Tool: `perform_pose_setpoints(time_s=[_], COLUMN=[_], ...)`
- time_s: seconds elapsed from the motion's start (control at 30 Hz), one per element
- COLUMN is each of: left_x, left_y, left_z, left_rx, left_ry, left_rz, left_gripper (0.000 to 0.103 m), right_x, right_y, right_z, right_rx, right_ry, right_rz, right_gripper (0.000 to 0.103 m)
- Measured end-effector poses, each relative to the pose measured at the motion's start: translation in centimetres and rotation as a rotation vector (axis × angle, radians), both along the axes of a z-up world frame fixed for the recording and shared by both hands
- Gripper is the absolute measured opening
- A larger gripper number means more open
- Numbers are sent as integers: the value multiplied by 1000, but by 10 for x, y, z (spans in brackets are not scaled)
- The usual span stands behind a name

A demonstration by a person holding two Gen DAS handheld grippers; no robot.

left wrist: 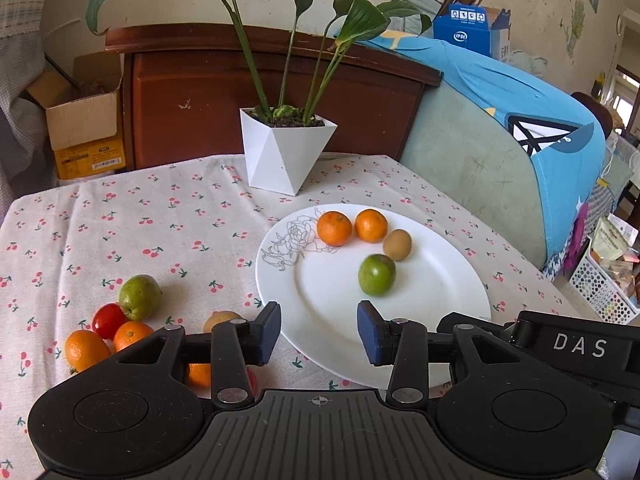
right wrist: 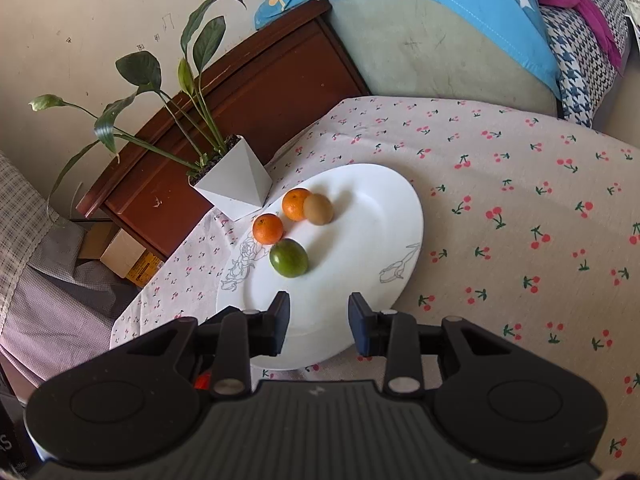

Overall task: Organize fruits
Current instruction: 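Carry kiwi and lime onto the plate and open both grippers, then move both open grippers back to the remaining fruit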

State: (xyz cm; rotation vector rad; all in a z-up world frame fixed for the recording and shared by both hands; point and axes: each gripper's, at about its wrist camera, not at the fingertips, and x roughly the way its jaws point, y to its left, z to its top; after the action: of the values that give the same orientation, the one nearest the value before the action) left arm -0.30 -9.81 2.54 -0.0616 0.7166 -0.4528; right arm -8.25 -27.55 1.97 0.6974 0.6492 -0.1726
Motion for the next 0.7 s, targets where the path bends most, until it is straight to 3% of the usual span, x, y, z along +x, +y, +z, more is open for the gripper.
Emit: perform_pose_setpoints(time_s=[0.3,0.7], left_x=[-6,-10], left_y=[13,63], left_z=[8,24], left_rx=[21,12], left_ry=[-6,-7], left_rz=[26,133], left_gripper=[56,58], right_x=[1,2], right_y=[8,31], right_z=[2,5], right_rx=[-11,-46], right_ry=[-7,-18], right_rz=[34,124], right_gripper=[38,40])
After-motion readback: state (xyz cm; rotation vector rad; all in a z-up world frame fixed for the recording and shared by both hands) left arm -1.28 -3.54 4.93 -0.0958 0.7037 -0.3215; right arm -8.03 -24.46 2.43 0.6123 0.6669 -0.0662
